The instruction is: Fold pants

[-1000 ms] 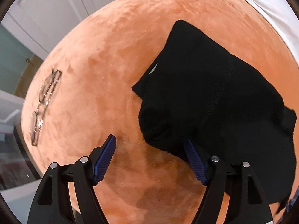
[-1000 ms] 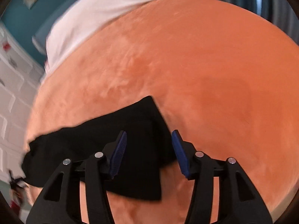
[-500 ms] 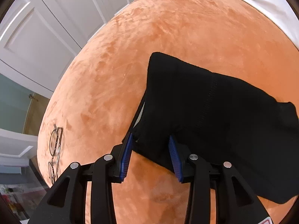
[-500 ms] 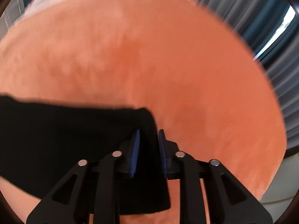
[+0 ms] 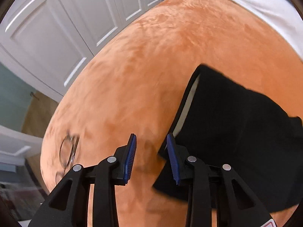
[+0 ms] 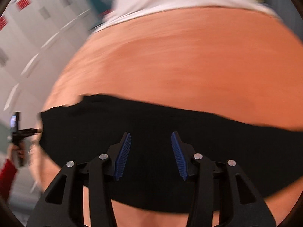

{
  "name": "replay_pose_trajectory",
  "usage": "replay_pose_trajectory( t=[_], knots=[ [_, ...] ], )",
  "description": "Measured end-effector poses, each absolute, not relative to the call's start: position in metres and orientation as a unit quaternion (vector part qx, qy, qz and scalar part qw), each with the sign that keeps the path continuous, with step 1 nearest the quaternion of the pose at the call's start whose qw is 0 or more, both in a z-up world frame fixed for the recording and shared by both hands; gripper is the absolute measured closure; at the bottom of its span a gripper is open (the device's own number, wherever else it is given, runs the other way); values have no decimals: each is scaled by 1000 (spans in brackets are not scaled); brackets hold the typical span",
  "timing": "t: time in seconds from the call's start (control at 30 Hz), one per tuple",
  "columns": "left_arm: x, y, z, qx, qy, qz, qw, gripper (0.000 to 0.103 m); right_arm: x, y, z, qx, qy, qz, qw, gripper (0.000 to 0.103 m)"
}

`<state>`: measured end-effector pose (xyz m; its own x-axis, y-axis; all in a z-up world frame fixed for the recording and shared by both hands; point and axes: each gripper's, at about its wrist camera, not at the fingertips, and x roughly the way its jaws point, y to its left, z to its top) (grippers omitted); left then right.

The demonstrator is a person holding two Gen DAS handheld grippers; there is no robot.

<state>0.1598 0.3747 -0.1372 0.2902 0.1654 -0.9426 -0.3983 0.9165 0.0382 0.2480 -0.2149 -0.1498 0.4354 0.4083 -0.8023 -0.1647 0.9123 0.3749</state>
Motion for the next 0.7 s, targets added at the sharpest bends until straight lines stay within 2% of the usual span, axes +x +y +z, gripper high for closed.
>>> replay_pose_trajectory(
  t=[0.03, 0.1, 0.13, 0.17, 0.2, 0.23, 0.3, 0.4, 0.47, 0.5, 0.57, 0.63, 0.7],
  knots=[
    [152, 375, -133, -108, 563, 169, 802, 60, 253, -187, -149, 119, 507, 194, 831, 59],
    [138, 373, -123, -133, 545, 151, 814, 43, 289, -121, -157, 106, 526, 241, 809, 59],
    [134, 369, -114, -144, 535, 135, 822, 40, 299, -100, -157, 93, 530, 246, 806, 56],
    [134, 363, -109, -148, 527, 121, 828, 34, 316, -75, -164, 77, 540, 250, 800, 49],
    [136, 356, -108, -148, 522, 112, 832, 23, 325, -57, -170, 62, 547, 247, 797, 48],
    [146, 350, -111, -138, 529, 101, 831, 19, 339, -35, -183, 41, 558, 236, 794, 48],
    [166, 339, -127, -109, 546, 88, 826, 18, 358, -11, -202, 9, 575, 218, 788, 51],
    [208, 333, -154, -44, 556, 122, 821, 23, 364, 4, -212, -10, 569, 198, 798, 90],
    [240, 339, -168, -35, 560, 131, 817, 22, 374, 7, -206, 19, 556, 191, 809, 93],
    [253, 344, -173, -36, 559, 143, 816, 20, 382, 9, -203, 20, 537, 177, 824, 101],
    [277, 353, -180, -33, 550, 176, 816, 19, 400, 13, -219, -4, 532, 137, 836, 102],
    [285, 360, -182, -45, 566, 172, 805, 18, 412, 5, -230, 30, 559, 127, 819, 101],
    [276, 365, -168, -66, 554, 163, 814, 18, 401, -14, -203, 88, 515, 139, 841, 96]
  ],
)
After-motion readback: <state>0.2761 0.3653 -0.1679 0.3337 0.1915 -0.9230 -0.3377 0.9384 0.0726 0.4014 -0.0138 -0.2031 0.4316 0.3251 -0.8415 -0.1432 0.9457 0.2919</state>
